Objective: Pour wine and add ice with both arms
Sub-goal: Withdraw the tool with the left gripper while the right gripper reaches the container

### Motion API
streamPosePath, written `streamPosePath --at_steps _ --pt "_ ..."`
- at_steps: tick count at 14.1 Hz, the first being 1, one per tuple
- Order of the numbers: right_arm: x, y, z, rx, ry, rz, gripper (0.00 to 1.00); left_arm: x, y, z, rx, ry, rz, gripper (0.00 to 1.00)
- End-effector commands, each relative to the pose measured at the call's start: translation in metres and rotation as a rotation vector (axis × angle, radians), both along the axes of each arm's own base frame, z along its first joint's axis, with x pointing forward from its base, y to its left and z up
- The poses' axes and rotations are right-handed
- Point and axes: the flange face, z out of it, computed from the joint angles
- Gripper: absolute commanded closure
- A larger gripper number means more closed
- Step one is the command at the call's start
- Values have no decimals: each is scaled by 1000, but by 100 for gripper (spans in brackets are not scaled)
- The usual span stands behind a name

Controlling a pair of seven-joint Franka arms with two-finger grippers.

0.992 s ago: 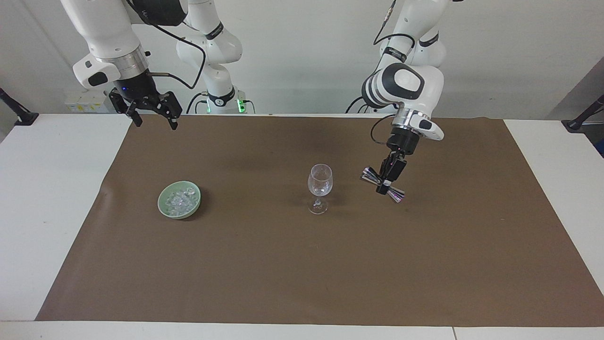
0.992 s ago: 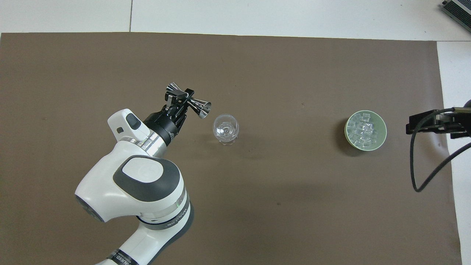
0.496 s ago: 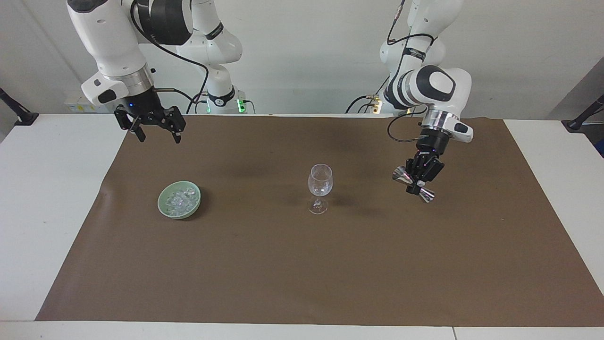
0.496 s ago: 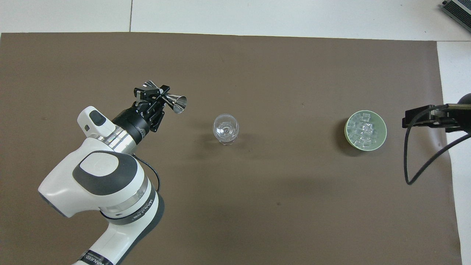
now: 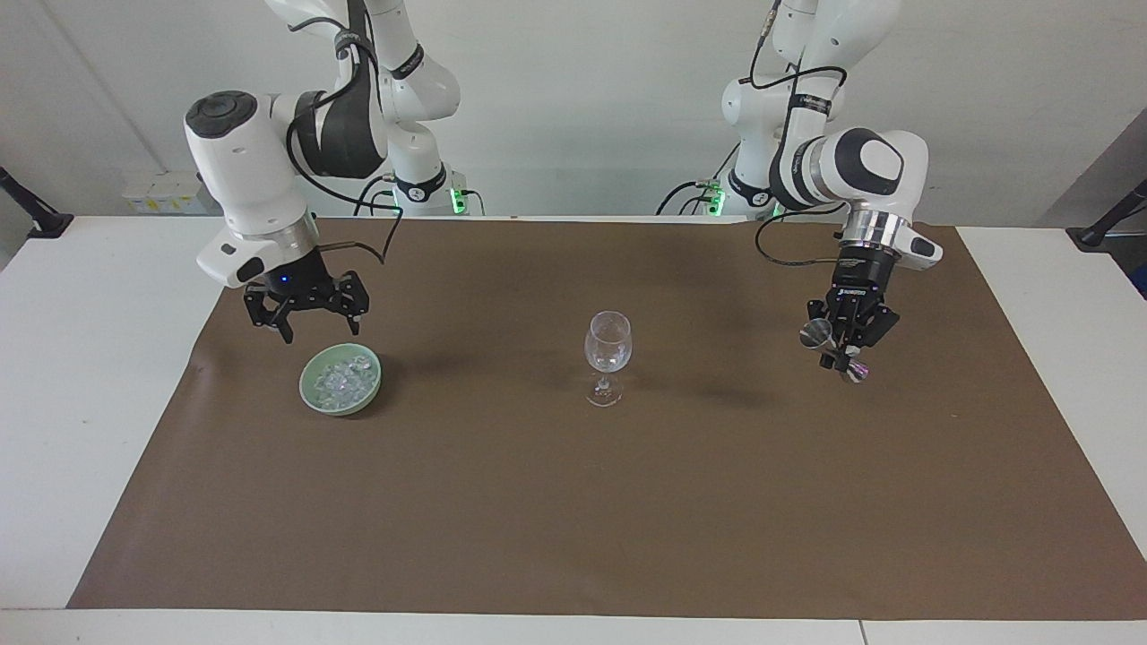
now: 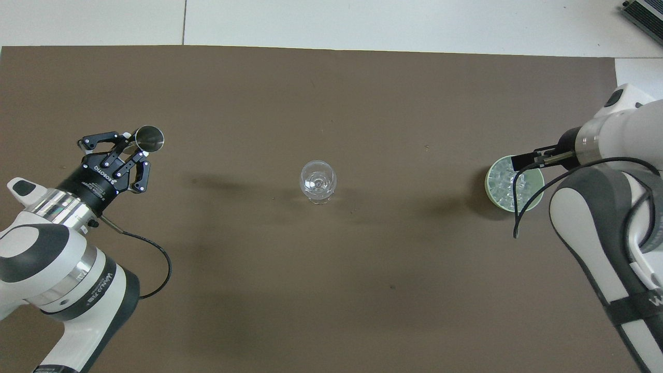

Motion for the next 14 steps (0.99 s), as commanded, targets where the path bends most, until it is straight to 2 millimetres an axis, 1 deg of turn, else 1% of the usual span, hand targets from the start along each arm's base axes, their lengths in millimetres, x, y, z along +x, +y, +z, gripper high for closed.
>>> streamPosePath --at_steps 1,2,3,4,6,9,10,11,12,13,14 --pt "-10 -9 -37 -2 -4 93 0 -21 29 2 -97 9 58 100" --pt "-12 -15 -52 -8 -2 121 0 -21 31 1 -111 17 72 100" --pt "-13 -25 -68 -14 14 135 0 -23 37 -2 -130 31 94 100" --pt "-13 -34 -78 -17 25 137 0 -25 44 -2 -148 40 118 100" --pt "-15 -36 -91 -16 48 132 0 -31 55 -7 -173 59 153 100" --pt "-22 -36 -105 -13 72 134 0 -35 61 -13 -201 83 183 100" --pt "-21 -36 -109 -15 63 134 0 -35 64 -15 -215 90 194 100" --pt "-19 -37 -116 -18 51 131 8 -37 66 -17 -228 101 206 100" --pt "-16 -38 -117 -21 35 128 10 -38 68 -19 -237 108 214 100" --pt "-16 -38 -118 -22 32 125 16 -39 69 -22 -251 113 214 100" --pt "-16 -38 -123 -21 39 117 21 -41 81 -24 -279 118 239 100"
